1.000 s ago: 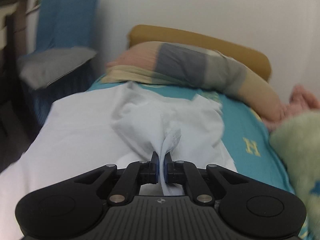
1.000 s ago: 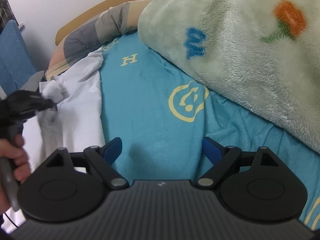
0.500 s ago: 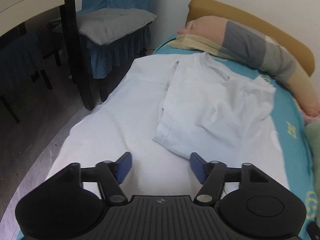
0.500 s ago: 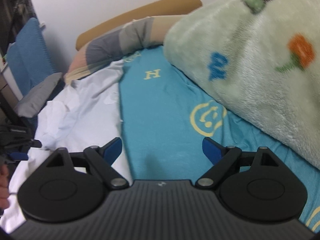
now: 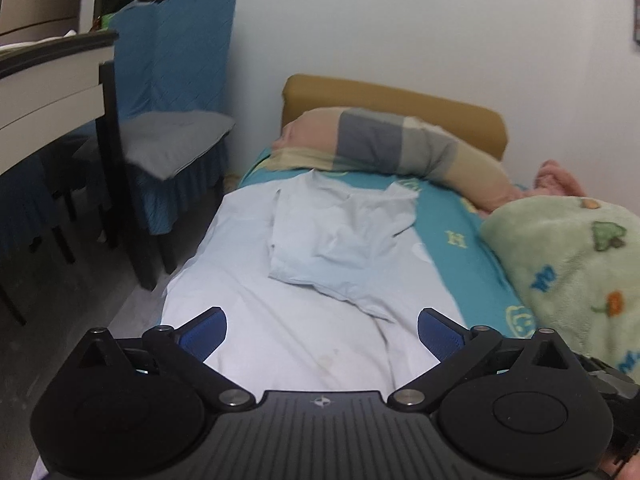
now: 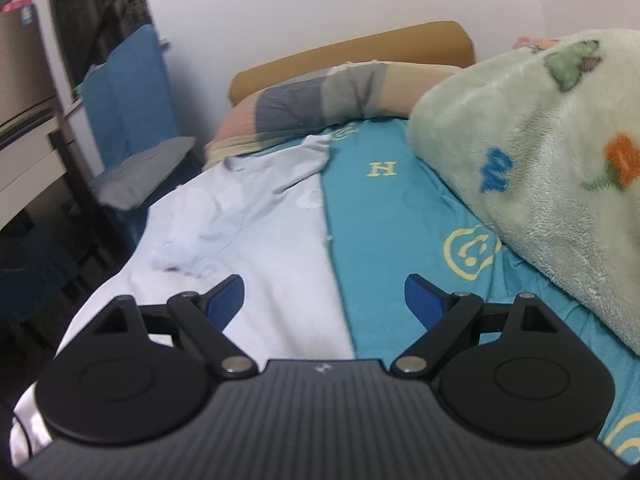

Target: Fold clothes

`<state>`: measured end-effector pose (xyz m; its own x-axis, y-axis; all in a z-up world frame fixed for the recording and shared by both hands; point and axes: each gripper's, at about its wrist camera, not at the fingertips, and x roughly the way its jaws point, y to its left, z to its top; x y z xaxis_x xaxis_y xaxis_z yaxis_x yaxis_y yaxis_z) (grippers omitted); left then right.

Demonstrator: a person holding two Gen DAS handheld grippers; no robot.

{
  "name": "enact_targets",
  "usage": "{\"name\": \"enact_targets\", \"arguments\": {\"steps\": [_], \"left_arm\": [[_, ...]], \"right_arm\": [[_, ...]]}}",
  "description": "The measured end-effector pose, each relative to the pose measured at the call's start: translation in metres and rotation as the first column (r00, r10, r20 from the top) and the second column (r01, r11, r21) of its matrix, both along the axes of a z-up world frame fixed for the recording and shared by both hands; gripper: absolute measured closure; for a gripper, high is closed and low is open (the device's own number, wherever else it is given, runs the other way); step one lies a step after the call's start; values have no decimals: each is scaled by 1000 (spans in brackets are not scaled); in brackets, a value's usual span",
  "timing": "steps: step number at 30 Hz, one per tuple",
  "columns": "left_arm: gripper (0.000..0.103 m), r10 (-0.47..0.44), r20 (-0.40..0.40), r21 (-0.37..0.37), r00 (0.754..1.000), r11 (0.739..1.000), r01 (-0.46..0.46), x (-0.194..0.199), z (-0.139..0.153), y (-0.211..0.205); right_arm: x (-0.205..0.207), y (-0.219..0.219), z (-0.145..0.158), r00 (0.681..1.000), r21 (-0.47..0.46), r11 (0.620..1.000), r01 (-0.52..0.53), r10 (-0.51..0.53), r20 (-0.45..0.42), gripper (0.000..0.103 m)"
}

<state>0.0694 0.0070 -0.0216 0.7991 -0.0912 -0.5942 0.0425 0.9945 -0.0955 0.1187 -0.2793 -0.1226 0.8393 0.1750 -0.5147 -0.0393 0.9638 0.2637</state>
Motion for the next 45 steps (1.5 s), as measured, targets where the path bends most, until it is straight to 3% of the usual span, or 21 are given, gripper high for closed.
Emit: {"name": "enact_targets", "arguments": {"steps": [5,10,15,19,22,26,31,34,36,38,41,45], "left_arm": [[0,-27,33,-59,999,998,29,-5,13,14],[0,-11,53,-90,999,996,15,-9,14,41],[0,27,48,-94,998,995,-23,-4,8,70],[0,103,-7,-156,995,982,-102,9,-7,101],[0,201,-52,-189,978,960,-208,18,-21,130],[1,317,-117,-227,941,914,-337,29,-42,163],[1,417,-185,-262,890,852,-454,42,-65,191],[1,446,-215,-261,869,831,-491,50,-75,197],[1,462,-233,-253,856,821,-512,56,-80,200],[2,474,-247,-243,845,814,-528,62,-85,201],[2,482,-243,-226,842,816,-532,67,-87,198],[2,501,-195,-232,843,812,-536,60,-84,195]], "right_arm": [[-5,15,4,997,-44,997,-64,61,-49,15],[24,48,13,982,-88,982,-167,157,-103,15],[95,125,31,928,-190,912,-363,335,-165,15],[154,217,44,853,-302,799,-520,473,-219,15],[192,290,34,781,-351,698,-624,563,-269,15],[222,374,-4,684,-392,562,-728,637,-356,15],[238,461,-62,559,-450,361,-817,690,-460,15],[242,492,-102,519,-493,244,-835,647,-558,16],[241,487,-94,558,-518,279,-809,645,-523,32],[241,479,-81,603,-538,334,-774,646,-468,39],[241,467,-60,667,-561,414,-717,640,-381,92],[240,451,-33,742,-576,517,-633,617,-261,96]]}}
